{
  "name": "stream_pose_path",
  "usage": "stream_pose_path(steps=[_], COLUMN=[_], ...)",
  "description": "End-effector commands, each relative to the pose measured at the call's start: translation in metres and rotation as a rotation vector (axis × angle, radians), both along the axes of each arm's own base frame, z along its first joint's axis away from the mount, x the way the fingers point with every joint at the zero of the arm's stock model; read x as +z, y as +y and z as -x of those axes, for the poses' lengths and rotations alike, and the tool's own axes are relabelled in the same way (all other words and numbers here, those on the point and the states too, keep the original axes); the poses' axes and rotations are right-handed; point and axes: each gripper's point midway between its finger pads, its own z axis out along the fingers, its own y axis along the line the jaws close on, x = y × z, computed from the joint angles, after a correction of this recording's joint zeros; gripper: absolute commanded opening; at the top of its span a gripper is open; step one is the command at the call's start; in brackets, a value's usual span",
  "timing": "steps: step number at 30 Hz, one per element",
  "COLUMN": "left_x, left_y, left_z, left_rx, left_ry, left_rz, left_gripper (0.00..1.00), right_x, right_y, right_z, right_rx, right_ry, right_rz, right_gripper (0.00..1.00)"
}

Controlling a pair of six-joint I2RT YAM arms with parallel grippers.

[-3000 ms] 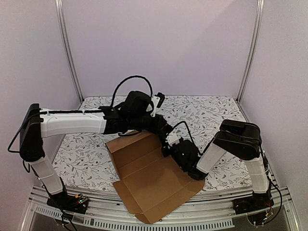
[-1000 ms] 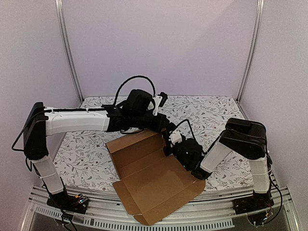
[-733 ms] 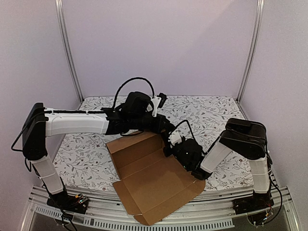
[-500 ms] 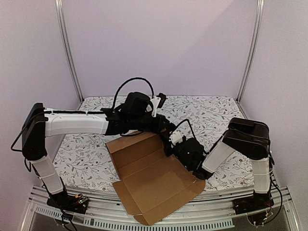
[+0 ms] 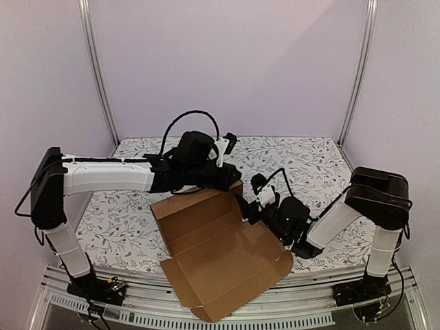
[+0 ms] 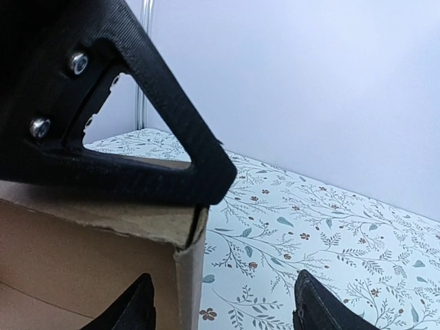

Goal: Fold the paper box

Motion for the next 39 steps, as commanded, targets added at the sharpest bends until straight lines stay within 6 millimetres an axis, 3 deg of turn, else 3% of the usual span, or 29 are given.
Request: stream_pose_path(steps=[1, 3, 6, 12, 15, 17, 20, 27, 34, 39], left_x=[-0.034, -0.024, -0.004, 0.037, 0.052, 0.058, 0.064, 0.063, 0.048, 0.032], left_y=[0.022, 0.022, 0.022, 0.03, 0.035, 0.039, 0.046, 0.069, 0.102, 0.124], left_z=[0.009, 0.007, 0.006, 0.001, 0.004, 0.006, 0.012, 0.019, 0.02, 0.022], left_rx=[0.014, 0.016, 0.012, 0.037, 0.043, 0.042, 0.044, 0.083, 0.17, 0.213], left_ry=[0.088, 0.07, 0.04, -0.03, -0.049, -0.054, -0.056, -0.058, -0.058, -0.009], left_rz=[-0.147, -0.141, -0.124, -0.1, -0.09, -0.088, -0.09, -0.122, -0.22, -0.248], left_gripper=[0.01, 0.05, 0.14, 0.32, 0.34, 0.37, 0.39, 0.41, 0.44, 0.49], right_x=[0.016, 0.022, 0.014, 0.028, 0.028, 0.024, 0.021, 0.029, -0.004, -0.025], right_y=[-0.017, -0.025, -0.031, -0.047, -0.06, -0.071, -0.092, -0.118, -0.124, -0.14], right_z=[0.019, 0.025, 0.034, 0.057, 0.069, 0.077, 0.089, 0.107, 0.113, 0.133], right_rx=[0.026, 0.039, 0.062, 0.113, 0.126, 0.121, 0.105, 0.105, 0.041, 0.008], right_ry=[-0.013, 0.014, 0.105, 0.273, 0.348, 0.402, 0.459, 0.492, 0.674, 0.857], right_rz=[-0.03, -0.032, 0.014, 0.037, 0.053, 0.064, 0.063, 0.025, 0.172, 0.258], right_gripper=[0.71, 0.73, 0.77, 0.85, 0.89, 0.97, 0.99, 0.99, 0.99, 0.99])
